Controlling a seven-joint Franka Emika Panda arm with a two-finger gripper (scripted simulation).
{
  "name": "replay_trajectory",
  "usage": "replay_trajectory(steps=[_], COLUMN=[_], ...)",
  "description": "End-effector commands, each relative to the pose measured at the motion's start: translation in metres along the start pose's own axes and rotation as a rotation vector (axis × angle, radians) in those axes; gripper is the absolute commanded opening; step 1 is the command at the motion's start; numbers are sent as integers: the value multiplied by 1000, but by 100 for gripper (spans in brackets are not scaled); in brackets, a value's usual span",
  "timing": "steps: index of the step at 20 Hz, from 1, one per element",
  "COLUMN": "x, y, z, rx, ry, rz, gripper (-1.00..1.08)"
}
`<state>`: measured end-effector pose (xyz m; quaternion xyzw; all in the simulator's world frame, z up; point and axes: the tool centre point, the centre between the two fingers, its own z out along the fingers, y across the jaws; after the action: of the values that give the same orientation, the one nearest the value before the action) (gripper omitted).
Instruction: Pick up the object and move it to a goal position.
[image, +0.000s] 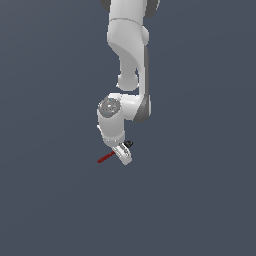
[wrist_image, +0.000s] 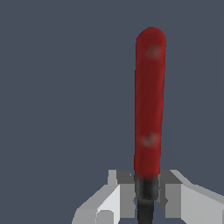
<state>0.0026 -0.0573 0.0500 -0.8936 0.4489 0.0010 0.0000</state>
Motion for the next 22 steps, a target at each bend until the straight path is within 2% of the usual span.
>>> replay_trajectory(steps=[1,16,22], x=[5,46,60], y=[8,80,101], z=[-18,-173,-222], rx=[1,2,1], ry=[1,0,1], rz=[1,2,1], gripper=[-100,-100,-100])
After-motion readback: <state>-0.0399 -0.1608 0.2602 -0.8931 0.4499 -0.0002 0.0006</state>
